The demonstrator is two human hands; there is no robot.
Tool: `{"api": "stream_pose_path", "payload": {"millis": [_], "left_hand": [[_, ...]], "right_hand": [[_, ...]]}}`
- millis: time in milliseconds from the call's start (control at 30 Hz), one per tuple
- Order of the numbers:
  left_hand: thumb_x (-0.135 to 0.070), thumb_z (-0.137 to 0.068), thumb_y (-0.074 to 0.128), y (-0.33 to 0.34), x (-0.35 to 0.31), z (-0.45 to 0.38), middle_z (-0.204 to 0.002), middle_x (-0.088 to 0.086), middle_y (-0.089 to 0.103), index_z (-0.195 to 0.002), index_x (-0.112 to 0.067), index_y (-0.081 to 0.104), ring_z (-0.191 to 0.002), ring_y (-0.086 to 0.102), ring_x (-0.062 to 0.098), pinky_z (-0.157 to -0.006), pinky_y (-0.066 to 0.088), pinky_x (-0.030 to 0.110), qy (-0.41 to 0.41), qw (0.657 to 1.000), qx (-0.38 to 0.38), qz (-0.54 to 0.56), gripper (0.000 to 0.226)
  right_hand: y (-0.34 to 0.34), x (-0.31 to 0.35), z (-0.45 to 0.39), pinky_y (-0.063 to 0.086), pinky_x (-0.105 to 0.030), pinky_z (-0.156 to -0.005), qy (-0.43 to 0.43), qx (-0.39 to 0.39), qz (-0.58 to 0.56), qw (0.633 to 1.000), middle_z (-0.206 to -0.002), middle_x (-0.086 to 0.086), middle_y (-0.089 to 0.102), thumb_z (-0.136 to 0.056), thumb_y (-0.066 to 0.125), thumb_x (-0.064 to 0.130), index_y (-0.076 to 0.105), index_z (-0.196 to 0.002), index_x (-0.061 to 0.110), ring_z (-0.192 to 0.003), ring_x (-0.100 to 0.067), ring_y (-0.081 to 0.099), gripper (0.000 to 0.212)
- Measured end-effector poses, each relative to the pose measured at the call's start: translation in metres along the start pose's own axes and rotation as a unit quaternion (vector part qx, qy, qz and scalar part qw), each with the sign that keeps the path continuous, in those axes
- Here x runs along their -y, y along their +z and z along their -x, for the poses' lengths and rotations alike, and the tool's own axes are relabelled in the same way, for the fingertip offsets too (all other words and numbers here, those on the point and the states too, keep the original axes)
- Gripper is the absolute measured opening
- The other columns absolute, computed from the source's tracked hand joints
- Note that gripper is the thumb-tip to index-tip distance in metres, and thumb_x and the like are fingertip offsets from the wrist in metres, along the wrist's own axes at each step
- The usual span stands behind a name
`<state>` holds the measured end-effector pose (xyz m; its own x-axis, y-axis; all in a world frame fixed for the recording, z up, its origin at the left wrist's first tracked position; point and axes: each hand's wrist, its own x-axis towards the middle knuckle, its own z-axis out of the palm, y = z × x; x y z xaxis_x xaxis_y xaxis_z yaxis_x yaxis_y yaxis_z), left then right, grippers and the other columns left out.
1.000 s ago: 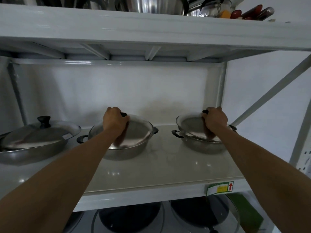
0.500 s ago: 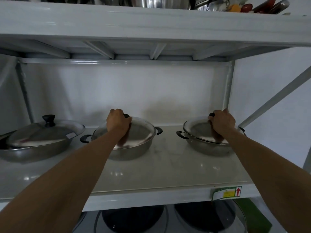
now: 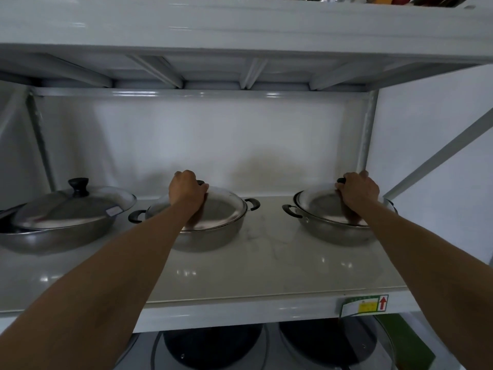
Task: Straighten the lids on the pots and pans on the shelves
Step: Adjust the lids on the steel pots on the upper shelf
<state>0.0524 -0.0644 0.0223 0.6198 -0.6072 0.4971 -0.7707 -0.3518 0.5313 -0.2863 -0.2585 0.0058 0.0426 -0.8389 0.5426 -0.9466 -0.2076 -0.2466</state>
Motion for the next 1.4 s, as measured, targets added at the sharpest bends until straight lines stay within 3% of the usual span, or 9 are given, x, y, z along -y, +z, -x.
{"api": "stream_pose_path", "payload": {"millis": [233,433,600,833,933,1033,1167,1267,1400], "left_hand": [[-0.027,-0.086,0.068,0.006,0.002,-0.002,-0.100,0.026,0.065,-0.085,0.006,0.064,-0.090,0.062,0.038,-0.075,0.049,0.043,0.008,1.000,0.004,-0.012,0.033],[-0.025,-0.086,0.066,0.006,0.003,-0.007,-0.093,0.026,0.066,-0.071,-0.001,0.054,-0.088,0.061,0.037,-0.067,0.041,0.037,0.016,1.000,0.009,-0.012,0.030],[-0.025,-0.086,0.066,0.004,0.003,-0.009,-0.095,0.026,0.067,-0.081,0.005,0.063,-0.092,0.061,0.038,-0.074,0.047,0.039,0.017,0.999,0.025,-0.013,0.031],[-0.023,-0.084,0.067,0.000,0.005,-0.008,-0.088,0.029,0.067,-0.055,-0.007,0.040,-0.087,0.062,0.040,-0.066,0.043,0.037,0.031,0.999,0.035,-0.016,0.043],[-0.021,-0.083,0.067,0.000,0.005,-0.008,-0.075,0.025,0.059,-0.051,-0.009,0.035,-0.084,0.061,0.040,-0.062,0.038,0.035,0.034,0.999,0.033,-0.016,0.047],[-0.024,-0.085,0.067,0.001,0.007,-0.007,-0.084,0.026,0.065,-0.053,-0.010,0.037,-0.080,0.058,0.035,-0.063,0.037,0.034,0.036,0.999,0.031,-0.020,0.046],[-0.023,-0.086,0.065,0.002,0.007,-0.005,-0.092,0.029,0.066,-0.053,-0.011,0.035,-0.090,0.060,0.039,-0.067,0.038,0.035,0.044,0.998,0.030,-0.028,0.047],[-0.025,-0.087,0.064,0.001,0.005,-0.003,-0.096,0.028,0.066,-0.060,-0.004,0.045,-0.090,0.061,0.038,-0.067,0.040,0.036,0.035,0.998,0.034,-0.033,0.039],[-0.036,-0.088,0.061,-0.001,0.006,-0.003,-0.112,0.020,0.064,-0.098,0.001,0.068,-0.101,0.060,0.035,-0.077,0.049,0.039,0.027,0.997,0.050,-0.060,0.039]], "right_hand": [[0.004,0.001,0.000,0.048,-0.043,-0.083,0.002,-0.010,0.005,1.000,-0.109,-0.019,0.051,-0.096,0.050,0.036,0.063,-0.105,0.005,-0.088,-0.036,0.060,0.034],[0.004,0.002,0.001,0.048,-0.044,-0.085,0.003,-0.006,-0.007,1.000,-0.109,-0.019,0.052,-0.097,0.050,0.037,0.063,-0.104,0.006,-0.088,-0.037,0.060,0.034],[0.002,0.002,0.002,0.048,-0.044,-0.084,-0.005,-0.003,-0.004,1.000,-0.106,-0.019,0.053,-0.096,0.049,0.037,0.063,-0.102,0.007,-0.087,-0.036,0.060,0.034],[0.001,0.001,0.004,0.048,-0.043,-0.081,-0.005,-0.002,0.002,1.000,-0.103,-0.018,0.054,-0.096,0.050,0.038,0.064,-0.101,0.007,-0.085,-0.036,0.060,0.034],[-0.001,0.003,0.004,0.047,-0.042,-0.081,-0.003,0.001,0.010,1.000,-0.104,-0.018,0.054,-0.096,0.050,0.038,0.064,-0.102,0.007,-0.088,-0.036,0.060,0.034],[-0.002,0.004,0.005,0.046,-0.043,-0.083,-0.002,0.001,0.014,1.000,-0.105,-0.018,0.054,-0.096,0.050,0.037,0.063,-0.102,0.006,-0.090,-0.037,0.060,0.034],[-0.003,0.005,0.008,0.045,-0.043,-0.083,-0.001,-0.003,0.013,1.000,-0.103,-0.018,0.055,-0.096,0.051,0.036,0.064,-0.101,0.006,-0.089,-0.036,0.059,0.033],[-0.005,0.006,0.009,0.045,-0.044,-0.084,0.004,0.000,0.007,1.000,-0.104,-0.018,0.055,-0.096,0.051,0.037,0.063,-0.100,0.005,-0.089,-0.036,0.059,0.034],[-0.011,0.005,0.012,0.043,-0.045,-0.088,0.014,0.016,0.013,1.000,-0.110,-0.019,0.054,-0.095,0.048,0.043,0.063,-0.106,0.006,-0.093,-0.035,0.058,0.041]]}}
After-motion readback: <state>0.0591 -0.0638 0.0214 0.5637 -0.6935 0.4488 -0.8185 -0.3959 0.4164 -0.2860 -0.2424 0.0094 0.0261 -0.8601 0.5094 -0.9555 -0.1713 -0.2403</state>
